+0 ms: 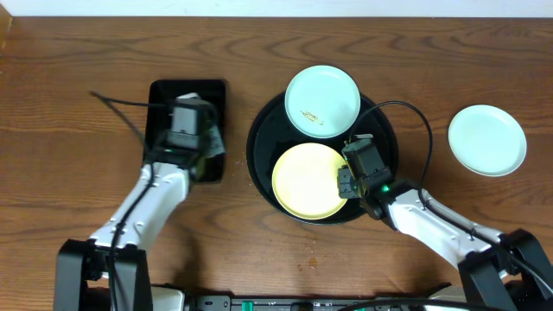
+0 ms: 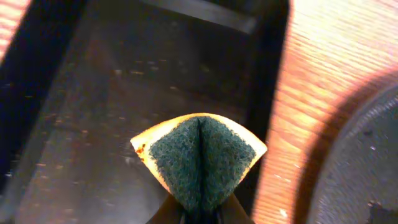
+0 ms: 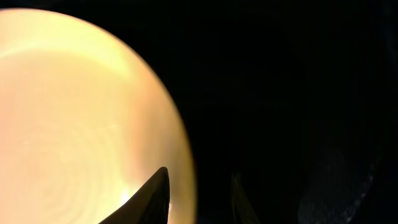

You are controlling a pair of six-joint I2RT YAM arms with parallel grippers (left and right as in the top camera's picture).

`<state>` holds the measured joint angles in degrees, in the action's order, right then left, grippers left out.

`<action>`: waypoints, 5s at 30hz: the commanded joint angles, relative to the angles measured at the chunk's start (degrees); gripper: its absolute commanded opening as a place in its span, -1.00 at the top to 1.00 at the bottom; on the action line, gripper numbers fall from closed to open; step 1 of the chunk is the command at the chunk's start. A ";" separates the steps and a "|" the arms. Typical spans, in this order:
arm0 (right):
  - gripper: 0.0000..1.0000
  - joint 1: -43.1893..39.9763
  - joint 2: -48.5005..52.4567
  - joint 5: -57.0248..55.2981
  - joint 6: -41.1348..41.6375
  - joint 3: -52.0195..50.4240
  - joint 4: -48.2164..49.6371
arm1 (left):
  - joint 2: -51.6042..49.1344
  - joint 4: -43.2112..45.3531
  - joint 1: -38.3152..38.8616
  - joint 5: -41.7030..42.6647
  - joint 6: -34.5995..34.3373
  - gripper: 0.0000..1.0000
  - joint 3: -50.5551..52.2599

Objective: Clean dirty plates on tray and stack at the side
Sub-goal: 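Return the sponge to the small black tray with the left gripper, then lift the yellow plate by its rim with the right gripper, then carry the yellow plate right and stack it on the pale green plate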

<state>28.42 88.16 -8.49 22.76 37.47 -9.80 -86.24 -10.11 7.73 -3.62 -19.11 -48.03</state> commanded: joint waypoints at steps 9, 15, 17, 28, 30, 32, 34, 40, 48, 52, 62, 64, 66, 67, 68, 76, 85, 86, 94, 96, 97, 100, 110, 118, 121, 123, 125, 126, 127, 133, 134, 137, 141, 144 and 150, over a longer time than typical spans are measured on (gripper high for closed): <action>0.45 -0.66 0.68 0.00 -0.13 -0.04 0.59 | -1.44 -0.13 -3.50 2.43 8.85 0.84 0.35; 0.44 -0.61 0.92 3.08 -0.09 -0.04 0.61 | -3.65 -0.13 -3.50 1.03 8.85 0.73 0.35; 0.51 -0.61 1.01 3.19 -0.09 -0.04 0.61 | -3.87 -0.22 -3.50 1.03 8.85 0.66 0.35; 0.98 -0.66 0.11 2.73 -3.30 0.70 0.79 | -3.87 -0.63 -3.48 1.05 8.83 -0.62 0.35; 0.98 -0.66 -1.86 1.38 -6.54 2.54 -0.31 | -3.87 -0.61 -3.48 1.05 8.83 -0.64 0.35; 0.98 -0.66 -4.28 -0.98 -8.90 5.01 -2.99 | -3.87 -0.63 -3.48 1.05 8.83 -0.66 0.35; 0.98 -0.66 -6.82 -4.04 -12.28 7.78 -5.90 | -3.87 -0.61 -3.48 1.05 8.83 -0.68 0.35; 0.98 -0.59 -12.72 -12.72 -25.99 15.47 -13.92 | -3.87 -0.61 -3.48 1.05 8.83 -0.71 0.35; 0.98 0.09 -14.08 -21.00 -39.65 21.24 -19.74 | -3.87 -0.61 -3.48 1.05 8.83 -0.72 0.35; 0.98 4.15 -14.08 -28.79 -43.89 22.47 -19.43 | -3.87 -0.61 -3.48 1.05 8.83 -0.72 0.35; -0.45 2.84 -13.57 -5.40 -27.26 22.43 -28.24 | -3.87 -0.61 -3.48 1.05 8.81 -0.73 0.35; -0.55 -1.18 -12.92 3.41 -27.04 22.43 -29.18 | -3.87 -0.61 -3.48 1.05 8.83 -0.73 0.35; -0.54 -4.70 -12.39 7.61 -27.04 22.43 -29.35 | -3.87 -0.61 -3.48 1.05 8.83 -0.73 0.35; -0.47 -6.34 -12.17 8.68 -27.02 22.40 -29.44 | -3.87 -0.61 -3.48 1.05 8.81 -0.73 0.35; -0.45 -7.89 -11.96 9.46 -27.02 22.40 -29.59 | -3.87 -0.61 -3.48 1.05 8.83 -0.73 0.35; 0.02 -20.63 -6.93 19.21 -29.59 22.36 -30.27 | -3.87 -0.61 -3.48 1.05 8.83 -0.73 0.35; 0.07 -26.95 4.98 19.98 -30.75 22.36 -26.51 | -3.87 -0.61 -3.48 1.05 8.83 -0.73 0.35; 0.07 -27.04 5.90 19.96 -30.75 22.36 -25.29 | -3.87 -0.61 -3.48 1.05 8.83 -0.73 0.35; 0.10 -26.88 10.84 22.73 -30.73 22.36 -20.13 | -3.87 -0.61 -3.48 1.05 8.83 -0.73 0.35; 0.17 -26.64 12.44 22.93 -30.73 22.36 -19.34 | -3.87 -0.61 -3.48 1.05 8.81 -0.74 0.35; 0.22 -26.51 13.31 22.91 -30.73 22.36 -18.99 | -3.87 -0.61 -3.48 1.05 8.83 -0.74 0.35; 0.48 -26.36 15.98 23.04 -30.49 22.36 -17.68 | -3.87 -0.61 -3.48 1.05 8.83 -0.73 0.35; 0.98 -26.45 10.51 23.45 -30.49 25.86 -17.81 | -3.87 -0.61 -3.48 1.05 8.83 -0.74 0.35; 0.98 -21.81 -7.98 17.66 -30.56 27.63 -23.71 | -3.87 -0.61 -3.48 1.05 8.83 -0.74 0.35; 0.98 -16.33 -14.91 5.64 -30.56 27.63 -25.40 | -3.87 -0.61 -3.48 1.05 8.83 -0.74 0.35; 0.98 -11.43 -18.62 -3.74 -30.56 27.63 -26.08 | -3.87 -0.61 -3.48 1.05 8.83 -0.74 0.35; 0.98 -5.79 -21.44 -14.34 -30.58 27.63 -26.56 | -3.87 -0.61 -3.48 1.05 8.83 -0.74 0.35; 0.98 -2.32 -22.51 -20.65 -30.60 27.63 -26.69 | -3.87 -0.61 -3.48 1.05 8.81 -0.74 0.35; 0.98 0.63 -23.12 -26.03 -30.60 27.63 -26.67 | -3.87 -0.61 -3.48 1.05 8.83 -0.74 0.35; 0.97 16.28 -20.74 -51.17 -32.44 27.56 -25.90 | -3.87 -0.61 -3.48 1.05 8.83 -0.74 0.35; 0.98 17.88 -19.65 -53.57 -33.22 27.56 -25.57 | -3.87 -0.61 -3.48 1.05 8.83 -0.74 0.35; 0.98 21.51 -15.23 -60.81 -34.91 27.56 -24.11 | -3.87 -0.61 -3.48 1.05 8.83 -0.74 0.35; 0.98 23.87 -8.74 -66.82 -36.74 27.56 -21.77 | -3.87 -0.61 -3.48 1.05 8.83 -0.74 0.35; 0.98 24.15 -4.24 -68.02 -38.97 27.56 -20.70 | -3.87 -0.61 -3.48 1.05 8.83 -0.74 0.35; 0.98 22.97 -1.36 -62.69 -39.08 27.56 -19.19 | -3.87 -0.61 -3.48 1.05 8.83 -0.74 0.35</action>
<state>51.90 87.18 -71.18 -15.53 64.12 -29.41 -89.73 -10.48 4.54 -1.87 -10.46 -48.03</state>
